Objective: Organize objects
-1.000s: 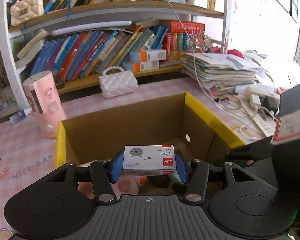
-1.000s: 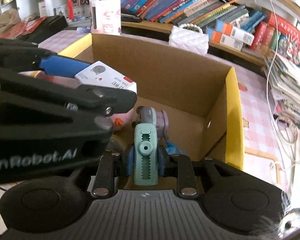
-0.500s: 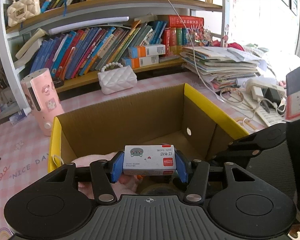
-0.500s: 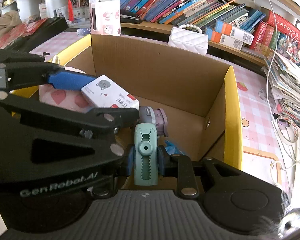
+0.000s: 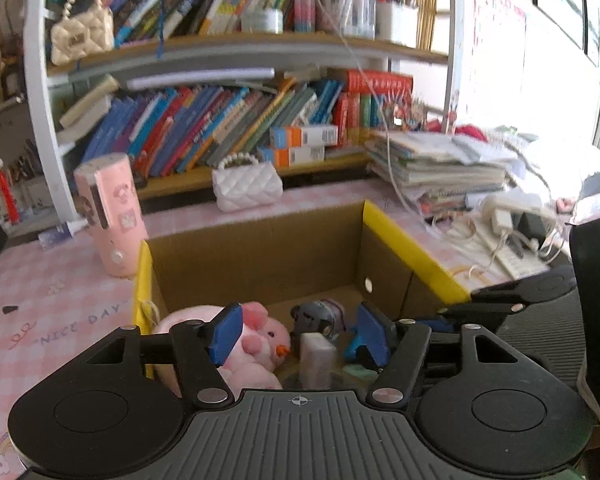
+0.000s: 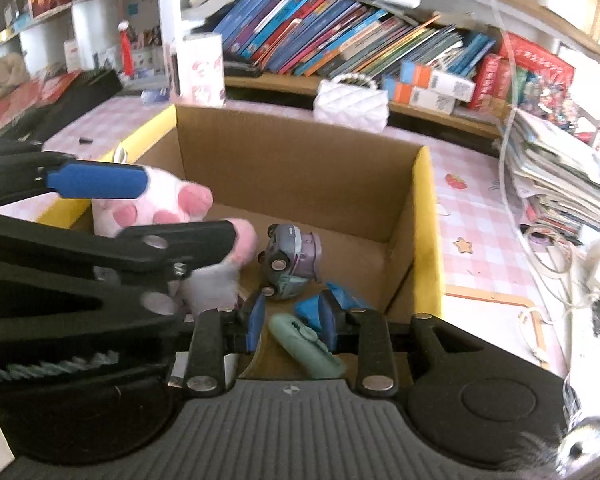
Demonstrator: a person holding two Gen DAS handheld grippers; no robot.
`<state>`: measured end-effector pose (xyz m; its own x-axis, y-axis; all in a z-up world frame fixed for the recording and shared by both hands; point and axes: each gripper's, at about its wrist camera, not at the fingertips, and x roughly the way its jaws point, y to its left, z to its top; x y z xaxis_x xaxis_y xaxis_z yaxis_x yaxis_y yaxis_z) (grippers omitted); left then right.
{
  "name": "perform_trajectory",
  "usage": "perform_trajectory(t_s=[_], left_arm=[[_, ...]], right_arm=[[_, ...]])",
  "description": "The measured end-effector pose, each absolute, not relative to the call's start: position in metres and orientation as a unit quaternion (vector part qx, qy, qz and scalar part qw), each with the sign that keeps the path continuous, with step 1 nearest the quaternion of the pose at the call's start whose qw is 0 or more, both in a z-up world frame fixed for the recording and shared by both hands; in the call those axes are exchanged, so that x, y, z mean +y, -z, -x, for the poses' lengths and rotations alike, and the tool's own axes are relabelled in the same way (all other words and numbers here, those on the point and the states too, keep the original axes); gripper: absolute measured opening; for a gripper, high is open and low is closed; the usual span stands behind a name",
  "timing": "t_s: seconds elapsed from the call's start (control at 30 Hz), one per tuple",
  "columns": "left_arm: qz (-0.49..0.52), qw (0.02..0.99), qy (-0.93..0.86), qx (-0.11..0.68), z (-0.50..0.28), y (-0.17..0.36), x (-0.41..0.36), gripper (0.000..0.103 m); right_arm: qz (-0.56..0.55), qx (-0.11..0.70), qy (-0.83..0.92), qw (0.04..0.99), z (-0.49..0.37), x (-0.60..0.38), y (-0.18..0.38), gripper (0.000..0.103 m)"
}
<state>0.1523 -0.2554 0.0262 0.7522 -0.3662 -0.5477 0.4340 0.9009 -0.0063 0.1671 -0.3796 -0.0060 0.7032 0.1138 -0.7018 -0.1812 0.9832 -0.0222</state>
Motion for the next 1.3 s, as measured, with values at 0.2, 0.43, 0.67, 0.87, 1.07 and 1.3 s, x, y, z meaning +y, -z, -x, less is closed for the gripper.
perform_trajectory(t_s=[0.2, 0.43, 0.67, 0.87, 1.07, 1.3], left_arm=[[-0.02, 0.95, 0.194, 0.244, -0.119, -0.05, -0.227, 0.072], [0.004, 0.963, 0.133, 0.234, -0.088, -0.058, -0.175, 0.081], [0.013, 0.964, 0.07, 0.256, -0.062, -0.044, -0.122, 0.083], [0.007, 0.961, 0.018, 0.275, -0.031, -0.033, -0.093, 0.095], [-0.007, 0.957, 0.019, 0.291, -0.007, -0.029, -0.072, 0.1], [-0.026, 0.959, 0.009, 0.283, 0.017, -0.028, -0.056, 0.102]], right_arm=[[-0.002, 0.342, -0.037, 0.939, -0.135, -0.384, -0.018, 0.034], [-0.019, 0.307, -0.001, 0.951, -0.099, -0.366, -0.035, 0.04], [-0.015, 0.309, -0.002, 0.951, -0.072, -0.323, -0.034, 0.047], [-0.001, 0.317, -0.006, 0.948, -0.047, -0.284, -0.03, 0.066], [-0.009, 0.329, 0.012, 0.944, -0.023, -0.258, -0.025, 0.091], [0.01, 0.323, 0.035, 0.946, 0.01, -0.231, -0.018, 0.103]])
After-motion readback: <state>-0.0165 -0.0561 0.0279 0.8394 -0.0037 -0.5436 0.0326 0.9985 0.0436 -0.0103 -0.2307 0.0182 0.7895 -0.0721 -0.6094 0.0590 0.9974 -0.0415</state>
